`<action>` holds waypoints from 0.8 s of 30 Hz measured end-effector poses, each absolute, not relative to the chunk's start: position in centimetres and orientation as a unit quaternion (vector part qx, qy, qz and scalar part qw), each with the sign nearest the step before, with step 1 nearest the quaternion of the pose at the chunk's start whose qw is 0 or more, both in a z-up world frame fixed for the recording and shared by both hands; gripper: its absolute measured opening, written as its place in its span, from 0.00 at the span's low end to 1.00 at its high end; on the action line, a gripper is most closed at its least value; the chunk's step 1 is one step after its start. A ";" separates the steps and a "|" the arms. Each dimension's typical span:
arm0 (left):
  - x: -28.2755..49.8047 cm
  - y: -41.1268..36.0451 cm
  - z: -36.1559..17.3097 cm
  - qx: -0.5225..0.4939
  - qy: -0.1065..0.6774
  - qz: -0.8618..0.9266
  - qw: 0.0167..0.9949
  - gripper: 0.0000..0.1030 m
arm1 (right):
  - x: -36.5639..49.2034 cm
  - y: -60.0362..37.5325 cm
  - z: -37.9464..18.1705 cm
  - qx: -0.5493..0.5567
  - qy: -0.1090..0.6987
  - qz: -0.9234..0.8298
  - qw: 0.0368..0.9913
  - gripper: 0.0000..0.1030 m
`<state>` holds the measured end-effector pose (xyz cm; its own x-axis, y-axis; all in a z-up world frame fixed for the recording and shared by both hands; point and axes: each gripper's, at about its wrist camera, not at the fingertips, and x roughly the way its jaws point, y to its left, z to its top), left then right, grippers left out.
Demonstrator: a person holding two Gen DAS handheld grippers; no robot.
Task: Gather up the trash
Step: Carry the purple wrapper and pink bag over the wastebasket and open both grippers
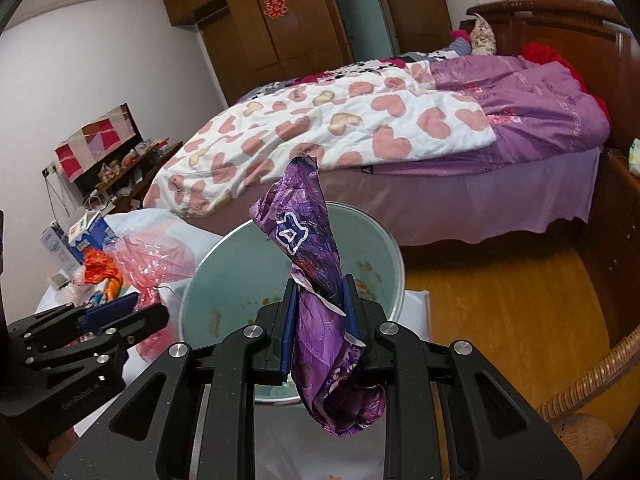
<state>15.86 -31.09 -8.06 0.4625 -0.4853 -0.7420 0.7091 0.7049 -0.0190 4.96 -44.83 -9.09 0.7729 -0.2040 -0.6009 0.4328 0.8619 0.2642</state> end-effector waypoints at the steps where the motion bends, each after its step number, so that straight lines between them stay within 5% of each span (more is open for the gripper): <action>1: 16.0 -31.4 -8.3 0.148 0.381 -0.355 0.841 0.31 | 5.1 -45.2 -9.2 0.199 0.291 -0.174 0.919 0.22; 24: 18.3 -35.3 -11.5 0.157 0.417 -0.347 0.825 0.31 | 8.5 -47.0 -12.0 0.208 0.335 -0.162 0.904 0.23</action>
<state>18.28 -35.28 -11.51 0.4120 -0.4420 -0.7968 0.7039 0.7096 -0.0297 8.48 -46.99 -12.02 0.7224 -0.1545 -0.6740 0.4332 0.8609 0.2670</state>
